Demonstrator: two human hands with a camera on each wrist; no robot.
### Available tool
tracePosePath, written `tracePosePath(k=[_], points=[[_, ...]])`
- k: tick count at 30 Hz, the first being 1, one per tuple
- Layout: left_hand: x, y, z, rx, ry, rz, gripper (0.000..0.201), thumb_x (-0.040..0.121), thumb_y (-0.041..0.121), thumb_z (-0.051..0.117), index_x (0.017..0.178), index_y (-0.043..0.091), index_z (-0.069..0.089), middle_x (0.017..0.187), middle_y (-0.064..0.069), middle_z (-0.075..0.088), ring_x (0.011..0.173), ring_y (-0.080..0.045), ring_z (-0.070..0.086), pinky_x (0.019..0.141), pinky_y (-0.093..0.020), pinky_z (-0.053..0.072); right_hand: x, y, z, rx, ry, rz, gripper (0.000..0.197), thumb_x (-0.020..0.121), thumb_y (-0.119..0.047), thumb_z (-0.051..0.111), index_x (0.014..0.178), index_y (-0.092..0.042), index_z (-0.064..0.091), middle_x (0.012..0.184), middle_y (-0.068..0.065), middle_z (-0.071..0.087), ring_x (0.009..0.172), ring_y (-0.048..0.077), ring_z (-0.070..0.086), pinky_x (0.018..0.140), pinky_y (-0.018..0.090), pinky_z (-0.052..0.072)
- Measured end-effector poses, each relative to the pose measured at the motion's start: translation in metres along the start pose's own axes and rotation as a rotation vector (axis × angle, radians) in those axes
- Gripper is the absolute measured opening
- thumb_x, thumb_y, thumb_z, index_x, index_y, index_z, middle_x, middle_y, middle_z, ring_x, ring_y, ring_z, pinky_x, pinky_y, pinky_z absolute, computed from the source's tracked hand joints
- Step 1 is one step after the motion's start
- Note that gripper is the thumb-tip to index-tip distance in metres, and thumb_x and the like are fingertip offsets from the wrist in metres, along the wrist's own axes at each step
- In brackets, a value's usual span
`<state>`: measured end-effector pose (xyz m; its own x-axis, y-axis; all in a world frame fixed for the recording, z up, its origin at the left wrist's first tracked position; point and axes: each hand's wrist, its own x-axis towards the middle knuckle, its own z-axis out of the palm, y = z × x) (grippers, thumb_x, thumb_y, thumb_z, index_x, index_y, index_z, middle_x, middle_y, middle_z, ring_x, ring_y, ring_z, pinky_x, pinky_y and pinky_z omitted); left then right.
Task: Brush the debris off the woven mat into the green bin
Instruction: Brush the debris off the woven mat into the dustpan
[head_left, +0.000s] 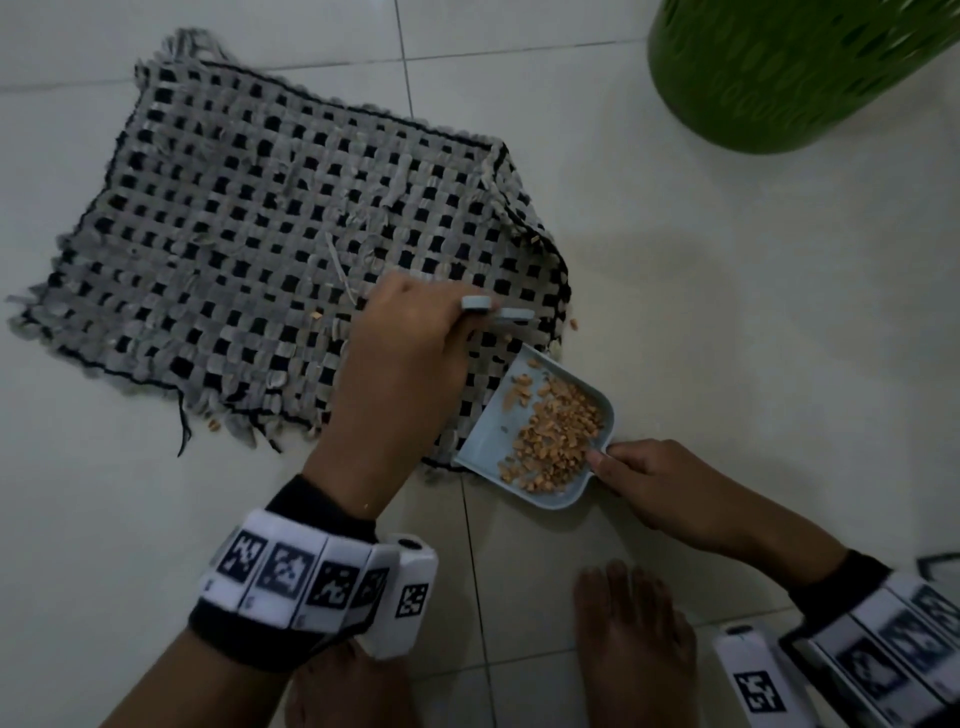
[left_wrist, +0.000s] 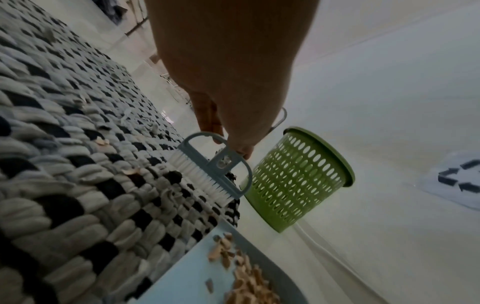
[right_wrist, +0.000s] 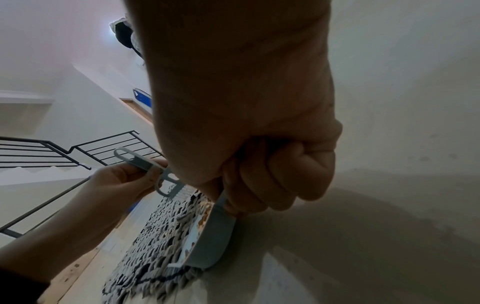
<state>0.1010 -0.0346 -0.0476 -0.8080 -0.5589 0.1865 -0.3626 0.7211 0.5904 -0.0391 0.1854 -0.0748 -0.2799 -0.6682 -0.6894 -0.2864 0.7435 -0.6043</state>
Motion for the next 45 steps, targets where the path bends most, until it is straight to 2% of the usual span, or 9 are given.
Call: tracePosePath(k=[7, 10, 15, 21, 26, 33, 37, 42, 45], points=[[0.003, -0.012, -0.007, 0.038, -0.156, -0.005, 0.023, 0.088, -0.003, 0.064, 0.101, 0.013, 0.072, 0.093, -0.004, 0.071, 0.088, -0.023, 0.052, 0.067, -0.039, 0.048, -0.001, -0.001, -0.001, 0.001, 0.003, 0.023, 0.048, 0.101, -0.044, 0.046, 0.062, -0.018, 0.053, 0.043, -0.008, 0.043, 0.04, 0.002, 0.039, 0.053, 0.027, 0.034], [-0.002, -0.016, -0.015, 0.019, -0.167, -0.026, 0.025, 0.087, -0.005, 0.061, 0.098, 0.015, 0.073, 0.093, -0.005, 0.072, 0.088, -0.03, 0.058, 0.073, -0.046, 0.052, 0.0, 0.0, 0.001, 0.01, 0.011, 0.028, 0.048, 0.1, -0.046, 0.046, 0.062, -0.018, 0.054, 0.043, -0.008, 0.043, 0.041, 0.004, 0.04, 0.053, 0.027, 0.034], [-0.005, -0.007, -0.023, 0.033, -0.023, -0.098, 0.015, 0.097, 0.011, 0.061, 0.105, 0.015, 0.073, 0.091, -0.001, 0.07, 0.082, -0.022, 0.059, 0.069, -0.03, 0.043, 0.0, 0.001, 0.001, 0.004, 0.016, 0.028, 0.049, 0.101, -0.045, 0.046, 0.058, -0.022, 0.052, 0.042, -0.01, 0.046, 0.041, 0.003, 0.042, 0.054, 0.028, 0.035], [-0.031, 0.015, -0.012, 0.135, -0.055, -0.066, 0.012, 0.096, 0.019, 0.066, 0.101, 0.011, 0.074, 0.075, -0.001, 0.068, 0.061, -0.012, 0.049, 0.059, -0.023, 0.036, 0.0, -0.002, 0.0, 0.0, 0.016, 0.026, 0.049, 0.101, -0.045, 0.046, 0.058, -0.023, 0.053, 0.043, -0.009, 0.047, 0.041, 0.001, 0.042, 0.053, 0.027, 0.035], [-0.054, 0.033, 0.006, 0.019, -0.064, 0.03, 0.022, 0.091, 0.015, 0.066, 0.108, 0.002, 0.074, 0.087, -0.008, 0.075, 0.069, -0.019, 0.067, 0.063, -0.026, 0.054, 0.001, -0.003, 0.0, -0.021, 0.012, 0.016, 0.048, 0.102, -0.043, 0.045, 0.06, -0.021, 0.052, 0.049, -0.004, 0.043, 0.041, 0.003, 0.041, 0.055, 0.028, 0.036], [-0.046, 0.022, -0.009, 0.094, 0.023, -0.033, 0.013, 0.094, 0.014, 0.068, 0.089, 0.004, 0.075, 0.069, -0.003, 0.069, 0.057, -0.004, 0.039, 0.061, -0.014, 0.027, 0.001, 0.002, 0.0, -0.05, 0.023, 0.004, 0.053, 0.101, -0.047, 0.043, 0.076, -0.005, 0.064, 0.064, 0.012, 0.056, 0.051, 0.01, 0.048, 0.054, 0.027, 0.037], [-0.055, 0.041, 0.012, -0.005, -0.065, 0.036, 0.026, 0.095, 0.023, 0.059, 0.102, 0.004, 0.075, 0.08, -0.005, 0.075, 0.061, -0.012, 0.061, 0.06, -0.021, 0.048, 0.002, 0.003, 0.0, -0.063, 0.016, -0.004, 0.053, 0.101, -0.047, 0.042, 0.076, -0.006, 0.064, 0.058, 0.003, 0.052, 0.047, 0.006, 0.044, 0.051, 0.024, 0.035], [-0.063, 0.047, 0.012, -0.044, 0.01, 0.082, 0.027, 0.094, 0.022, 0.061, 0.103, 0.002, 0.076, 0.081, -0.005, 0.075, 0.063, -0.015, 0.064, 0.058, -0.026, 0.053, 0.002, 0.004, 0.0, -0.062, 0.019, -0.009, 0.053, 0.102, -0.045, 0.043, 0.076, -0.003, 0.064, 0.055, 0.0, 0.051, 0.044, 0.004, 0.044, 0.054, 0.028, 0.037], [-0.063, 0.035, 0.001, -0.036, 0.071, 0.025, 0.014, 0.094, 0.014, 0.068, 0.09, 0.005, 0.077, 0.07, -0.003, 0.072, 0.054, -0.013, 0.062, 0.051, -0.028, 0.052, 0.002, 0.006, 0.0, -0.017, 0.022, -0.012, 0.049, 0.101, -0.044, 0.045, 0.067, -0.015, 0.064, 0.047, -0.008, 0.049, 0.042, 0.002, 0.043, 0.054, 0.028, 0.036]])
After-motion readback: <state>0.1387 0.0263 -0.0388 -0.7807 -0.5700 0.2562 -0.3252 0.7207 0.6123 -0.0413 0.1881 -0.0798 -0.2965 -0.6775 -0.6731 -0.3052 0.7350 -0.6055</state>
